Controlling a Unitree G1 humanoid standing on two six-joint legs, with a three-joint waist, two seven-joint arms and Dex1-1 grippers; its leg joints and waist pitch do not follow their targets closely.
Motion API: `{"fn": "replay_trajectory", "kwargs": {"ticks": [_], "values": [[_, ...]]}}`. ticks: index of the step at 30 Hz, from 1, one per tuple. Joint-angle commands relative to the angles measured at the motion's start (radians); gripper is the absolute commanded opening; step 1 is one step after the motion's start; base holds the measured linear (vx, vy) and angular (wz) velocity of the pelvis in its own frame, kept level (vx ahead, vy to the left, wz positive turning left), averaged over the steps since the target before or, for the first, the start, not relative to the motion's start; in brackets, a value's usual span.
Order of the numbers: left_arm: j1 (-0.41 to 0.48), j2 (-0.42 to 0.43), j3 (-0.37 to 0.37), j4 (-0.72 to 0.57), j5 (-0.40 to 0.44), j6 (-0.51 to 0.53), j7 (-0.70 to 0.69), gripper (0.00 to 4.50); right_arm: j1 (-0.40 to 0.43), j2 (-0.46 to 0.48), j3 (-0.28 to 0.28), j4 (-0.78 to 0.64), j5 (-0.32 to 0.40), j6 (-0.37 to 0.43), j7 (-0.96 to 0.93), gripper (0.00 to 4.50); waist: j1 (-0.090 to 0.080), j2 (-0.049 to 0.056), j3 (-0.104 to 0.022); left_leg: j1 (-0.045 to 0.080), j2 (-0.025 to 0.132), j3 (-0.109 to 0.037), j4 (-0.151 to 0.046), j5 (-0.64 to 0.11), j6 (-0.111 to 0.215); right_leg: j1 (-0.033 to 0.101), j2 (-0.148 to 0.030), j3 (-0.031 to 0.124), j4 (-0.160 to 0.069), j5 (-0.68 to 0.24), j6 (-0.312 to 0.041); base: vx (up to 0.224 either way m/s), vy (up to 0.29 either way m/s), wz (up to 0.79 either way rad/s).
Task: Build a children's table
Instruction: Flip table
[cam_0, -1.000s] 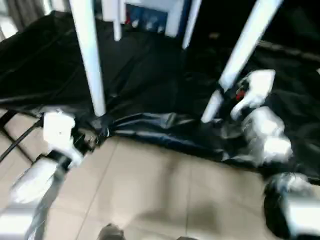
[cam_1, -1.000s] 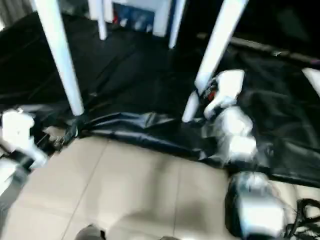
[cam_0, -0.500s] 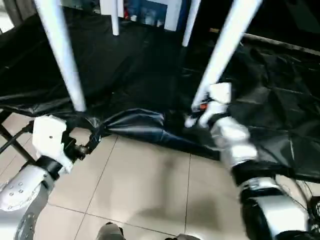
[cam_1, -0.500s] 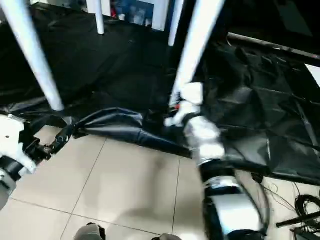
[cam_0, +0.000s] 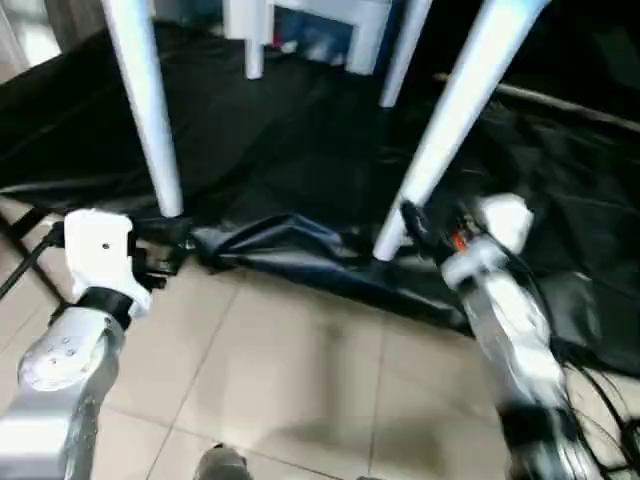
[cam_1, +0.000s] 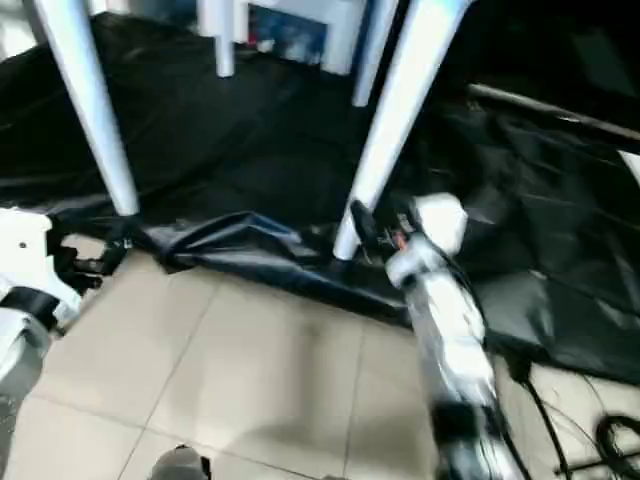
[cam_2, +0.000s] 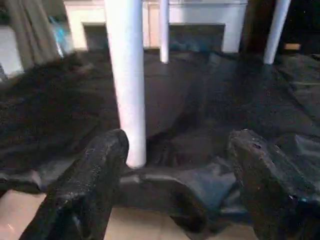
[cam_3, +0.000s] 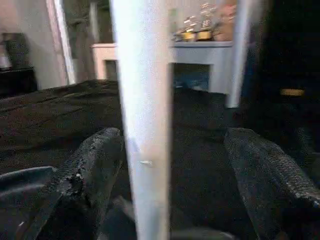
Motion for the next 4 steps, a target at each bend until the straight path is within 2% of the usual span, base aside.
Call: {"fn": "replay_trajectory", "kwargs": {"ticks": [1,4], "values": [[0.029,-0.018,-0.031,0.005,0.049,-0.043,0.031,3.58,0.044,-0.003,-0.010,-0.093,-0.024,0.060,-0.058,3.57,-0.004,0.020,-0.056,0.027,0.012,-0.006,-0.080,-0.272,-0.067,0.016,-0.081,0.033,-0.091,-0.149,-0.058,0.000,0.000,0.00],[0.056,-0.038,-0.067,0.011,0.088,-0.074,0.056,3.58,0.120,-0.012,0.042,-0.191,-0.059,0.128,-0.064,3.57,-0.012,0.018,-0.053,0.028,0.013,-0.008,-0.082,-0.321,-0.065,0.007,-0.080,0.037,-0.103,-0.242,-0.047,0.000,0.000,0.00]]}}
